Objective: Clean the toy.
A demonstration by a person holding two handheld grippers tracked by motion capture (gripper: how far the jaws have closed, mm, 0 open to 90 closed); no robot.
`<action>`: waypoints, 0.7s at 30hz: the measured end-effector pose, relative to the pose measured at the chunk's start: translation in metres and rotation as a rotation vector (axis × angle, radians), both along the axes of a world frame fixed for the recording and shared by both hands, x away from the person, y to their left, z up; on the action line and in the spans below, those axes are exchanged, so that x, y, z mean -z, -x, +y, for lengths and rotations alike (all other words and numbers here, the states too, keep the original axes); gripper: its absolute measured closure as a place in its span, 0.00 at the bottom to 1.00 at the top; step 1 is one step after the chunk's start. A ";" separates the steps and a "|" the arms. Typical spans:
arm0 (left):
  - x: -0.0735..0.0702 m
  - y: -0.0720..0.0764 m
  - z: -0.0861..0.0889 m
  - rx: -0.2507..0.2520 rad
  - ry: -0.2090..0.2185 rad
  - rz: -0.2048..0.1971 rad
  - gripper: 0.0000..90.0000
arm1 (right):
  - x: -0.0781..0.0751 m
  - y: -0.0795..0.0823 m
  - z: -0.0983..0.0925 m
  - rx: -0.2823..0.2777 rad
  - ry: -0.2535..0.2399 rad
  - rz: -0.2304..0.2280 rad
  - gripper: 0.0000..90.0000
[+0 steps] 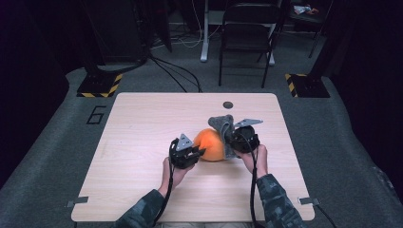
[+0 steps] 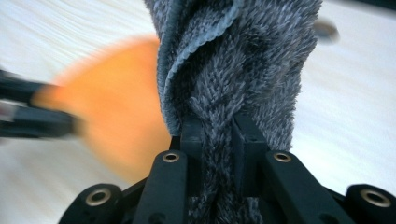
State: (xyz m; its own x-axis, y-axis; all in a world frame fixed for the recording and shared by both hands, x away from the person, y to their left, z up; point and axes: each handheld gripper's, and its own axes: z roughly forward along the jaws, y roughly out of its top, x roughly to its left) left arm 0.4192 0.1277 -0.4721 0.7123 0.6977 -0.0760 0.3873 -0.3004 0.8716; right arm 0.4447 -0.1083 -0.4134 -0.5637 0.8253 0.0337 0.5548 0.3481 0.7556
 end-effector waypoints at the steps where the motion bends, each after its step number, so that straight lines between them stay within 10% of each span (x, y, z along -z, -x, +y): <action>1: 0.001 0.000 -0.001 -0.006 0.006 -0.003 0.85 | -0.005 0.005 0.008 -0.033 -0.012 -0.016 0.85; 7: 0.001 0.000 0.000 -0.004 -0.003 -0.002 0.85 | -0.003 0.016 0.039 -0.094 0.075 -0.058 0.85; 21: 0.002 0.000 -0.002 -0.001 0.001 -0.005 0.85 | 0.022 -0.005 0.004 0.021 0.105 0.026 0.85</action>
State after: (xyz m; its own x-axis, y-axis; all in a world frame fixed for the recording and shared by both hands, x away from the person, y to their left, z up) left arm 0.4193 0.1261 -0.4741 0.7122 0.6982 -0.0730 0.3833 -0.2996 0.8737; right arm 0.4497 -0.1042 -0.4353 -0.5461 0.8368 -0.0392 0.5815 0.4123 0.7013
